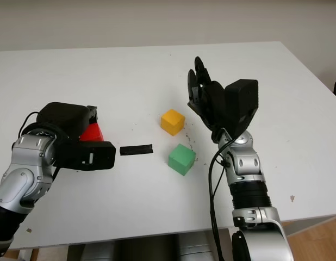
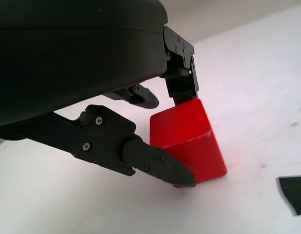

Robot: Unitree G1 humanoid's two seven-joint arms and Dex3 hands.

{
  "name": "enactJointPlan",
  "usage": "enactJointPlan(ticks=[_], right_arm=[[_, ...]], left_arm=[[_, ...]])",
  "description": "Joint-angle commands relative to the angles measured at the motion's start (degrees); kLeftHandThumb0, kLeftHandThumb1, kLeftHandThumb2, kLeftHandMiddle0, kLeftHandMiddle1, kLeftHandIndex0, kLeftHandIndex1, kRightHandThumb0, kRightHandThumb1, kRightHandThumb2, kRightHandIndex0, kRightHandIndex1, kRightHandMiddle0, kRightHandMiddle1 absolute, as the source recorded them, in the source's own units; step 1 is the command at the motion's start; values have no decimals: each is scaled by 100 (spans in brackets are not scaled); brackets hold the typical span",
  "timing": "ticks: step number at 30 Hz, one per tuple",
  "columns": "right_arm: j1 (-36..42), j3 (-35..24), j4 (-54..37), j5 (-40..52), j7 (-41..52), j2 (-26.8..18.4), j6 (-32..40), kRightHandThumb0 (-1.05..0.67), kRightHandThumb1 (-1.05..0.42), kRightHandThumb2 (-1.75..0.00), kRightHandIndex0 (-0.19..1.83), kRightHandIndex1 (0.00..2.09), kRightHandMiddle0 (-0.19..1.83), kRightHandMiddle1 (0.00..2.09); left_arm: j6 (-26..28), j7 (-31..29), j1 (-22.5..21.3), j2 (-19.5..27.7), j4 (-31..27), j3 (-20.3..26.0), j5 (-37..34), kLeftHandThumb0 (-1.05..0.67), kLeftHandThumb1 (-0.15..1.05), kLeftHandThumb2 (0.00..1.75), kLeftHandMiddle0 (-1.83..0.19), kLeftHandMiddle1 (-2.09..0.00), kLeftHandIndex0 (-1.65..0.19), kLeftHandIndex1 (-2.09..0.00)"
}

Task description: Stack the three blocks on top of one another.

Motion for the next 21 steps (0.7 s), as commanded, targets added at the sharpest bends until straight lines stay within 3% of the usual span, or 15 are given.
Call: enactJointPlan(ticks=[1,11,14,21], right_arm=[[25,-42,-59,13,-13,6,-50,-74,-105,-75,-19,0,-19,0],[38,-8,-111,13,9,-7,22,-73,-105,-75,-19,0,-19,0],[36,2,-151,7,-31,10,81,-73,-105,-75,-19,0,-19,0],[40,53,-234,0,-70,56,125,-72,-105,-75,-19,0,-19,0]], left_arm=[[-110,188,56,17,-134,206,-216,-42,99,6,-56,-11,-29,-134],[-416,334,135,132,-453,486,-669,-46,97,5,-60,-11,-40,-137],[-432,-6,28,233,-607,506,-755,-47,97,5,-62,-13,-40,-136],[-289,-1462,-515,378,-760,449,-1023,-41,98,5,-55,-9,-36,-138]])
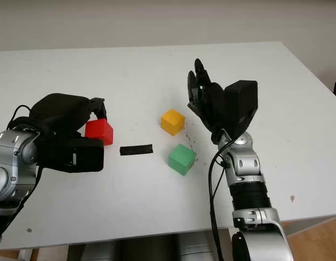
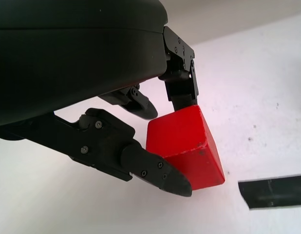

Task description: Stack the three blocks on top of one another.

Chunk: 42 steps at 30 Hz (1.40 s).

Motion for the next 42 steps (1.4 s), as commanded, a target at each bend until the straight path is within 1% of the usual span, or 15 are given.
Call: enactJointPlan(ticks=[1,7,9,15,19,22,30,31,33,34,36,37,39,41,42], right_arm=[[-9,19,-190,2,-18,49,60,-72,-105,-75,-19,0,-19,0],[-61,99,-250,-6,-108,157,201,-74,-105,-72,-19,0,-19,0],[-73,124,-227,-11,-96,192,165,-75,-105,-72,-19,0,-19,0],[-70,157,-205,-45,-101,217,137,-76,-105,-72,-19,0,-19,0],[-43,147,-219,-42,-116,220,118,-76,-105,-71,-19,0,-19,0],[-22,134,-231,-59,-172,225,104,-76,-105,-70,-19,0,-19,0],[-14,163,-250,-88,-250,285,71,-74,-105,-69,-19,0,-19,0],[-16,149,-253,-74,-268,305,73,-75,-105,-68,-19,0,-19,0],[-20,138,-252,-64,-295,324,74,-75,-105,-67,-19,0,-19,0],[-21,144,-252,-74,-304,320,80,-76,-105,-67,-19,0,-19,0],[-11,156,-268,-81,-290,303,82,-76,-105,-67,-19,0,-19,0],[-6,158,-278,-82,-287,299,85,-75,-105,-67,-19,0,-19,0],[1,160,-279,-79,-265,288,78,-75,-105,-68,-19,0,-19,0],[5,159,-278,-76,-241,277,78,-75,-105,-68,-19,0,-19,0],[5,157,-283,-78,-239,277,89,-75,-105,-68,-19,0,-19,0]], left_arm=[[7,-265,-278,57,-107,3,-157,-40,98,5,-55,-8,-36,-139],[111,-1134,-908,95,306,-164,-665,-40,96,5,-51,-5,-23,-173],[165,-1283,-1099,97,459,-261,-676,-41,96,5,-48,-4,-16,-167],[292,-1395,-1462,-31,816,-410,-972,-43,93,5,-51,-7,-22,-163],[388,-1342,-1486,-50,862,-496,-1075,-43,94,5,-50,-7,-22,-158],[411,-1269,-1496,-65,911,-575,-1083,-42,94,5,-51,-7,-23,-145],[465,-1073,-1526,-173,1079,-686,-1208,-41,93,5,-63,-15,-39,-155],[471,-1058,-1525,-199,1079,-692,-1243,-41,93,5,-59,-23,-39,-157],[504,-1033,-1523,-232,1074,-707,-1293,-41,94,5,-35,-72,-38,-154],[540,-1018,-1517,-254,1066,-716,-1308,-41,94,5,-26,-90,-37,-153],[661,-915,-1460,-343,1058,-676,-1373,-40,94,5,-19,-104,-36,-152],[714,-857,-1429,-379,1056,-655,-1411,-38,93,5,-14,-134,-37,-152],[757,-743,-1376,-408,1050,-642,-1480,-37,93,5,-10,-157,-37,-153],[827,-677,-1348,-419,1018,-692,-1480,-36,94,5,-7,-168,-34,-163],[870,-662,-1342,-420,998,-721,-1471,-36,95,6,-6,-145,-29,-173]])
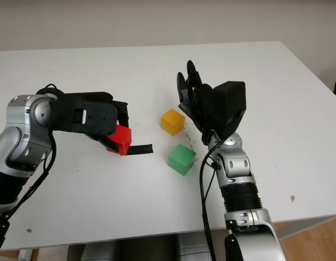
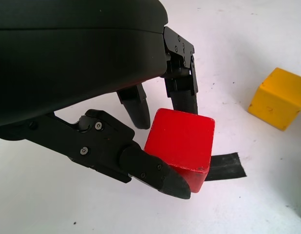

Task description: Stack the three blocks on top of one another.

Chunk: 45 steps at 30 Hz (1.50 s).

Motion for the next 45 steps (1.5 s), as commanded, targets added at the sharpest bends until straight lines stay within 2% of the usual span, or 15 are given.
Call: enactJointPlan(ticks=[1,3,6,8,10,13,15,17,20,22,26,31,33,39,45], right_arm=[[-8,-21,-157,-5,2,-1,-19,-76,-105,-68,-19,0,-19,0],[-10,-26,-160,-10,-24,18,-27,-75,-105,-68,-19,0,-19,0],[-8,-30,-147,-6,-34,35,-74,-75,-105,-68,-19,0,-19,0],[-7,-26,-136,-9,-36,41,-106,-75,-105,-68,-19,0,-19,0],[-7,-19,-151,-12,-44,39,-79,-75,-105,-68,-19,0,-19,0],[0,-13,-164,-13,-49,38,-65,-74,-105,-68,-19,0,-19,0],[0,-10,-179,-10,-54,38,-24,-75,-105,-68,-19,0,-19,0],[1,3,-195,-25,-62,33,1,-75,-105,-68,-19,0,-19,0],[1,10,-177,-28,-40,30,-36,-75,-105,-69,-19,0,-19,0],[1,8,-167,-23,-36,38,-46,-75,-105,-69,-19,0,-19,0],[-3,9,-144,-29,-48,50,-57,-75,-105,-69,-19,0,-19,0],[-8,7,-114,-32,-57,66,-80,-75,-105,-68,-19,0,-19,0],[-9,2,-109,-38,-63,73,-87,-74,-105,-68,-19,0,-19,0],[-4,10,-153,-44,-50,54,-1,-75,-105,-69,-19,0,-19,0],[9,-9,-157,-30,-53,65,-24,-75,-105,-68,-19,0,-19,0]], left_arm=[[110,70,25,-40,-89,-26,-14,-36,96,6,-8,-123,-25,-182],[221,168,72,-109,-129,-1,-68,-35,97,5,-19,-88,-17,-184],[319,293,117,-148,-160,-10,-108,-34,97,5,-17,-95,-12,-185],[372,358,143,-167,-176,-17,-126,-33,98,5,-21,-81,-14,-189],[394,453,174,-180,-177,-46,-100,-33,98,6,-24,-81,-17,-195],[401,576,218,-177,-179,-139,-6,-33,99,5,-30,-64,-21,-199],[415,600,234,-172,-190,-213,52,-33,99,5,-35,-49,-26,-186],[398,612,241,-163,-189,-280,96,-33,99,5,-38,-34,-27,-184],[363,605,228,-154,-163,-363,160,-33,100,5,-43,-25,-30,-183],[348,616,225,-170,-147,-387,179,-33,100,5,-46,-24,-34,-196],[339,647,228,-212,-140,-410,180,-33,100,5,-50,-27,-35,-192],[503,683,216,-352,-51,-407,154,-32,99,5,-53,-34,-41,-182],[574,683,205,-384,-48,-423,175,-33,99,5,-48,-44,-40,-178],[692,843,217,-517,23,-383,86,-32,99,5,-44,-54,-42,-155],[806,979,197,-614,169,-474,137,-32,102,5,-36,-67,-32,-177]])
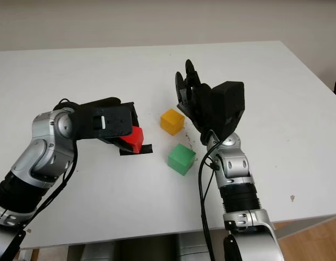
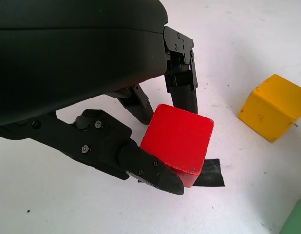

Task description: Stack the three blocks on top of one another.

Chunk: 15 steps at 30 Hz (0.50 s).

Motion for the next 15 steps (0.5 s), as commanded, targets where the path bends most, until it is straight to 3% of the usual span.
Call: enactJointPlan(ticks=[1,15], right_arm=[[-1,-26,-106,3,9,6,-9,-75,-105,-68,-19,0,-19,0],[-1,-33,-103,-1,18,7,-43,-75,-105,-69,-19,0,-19,0]], left_arm=[[19,71,-48,-42,43,-60,14,-32,102,6,-35,-68,-30,-181],[221,130,16,-127,72,-165,56,-30,103,5,-33,-60,-30,-186]])
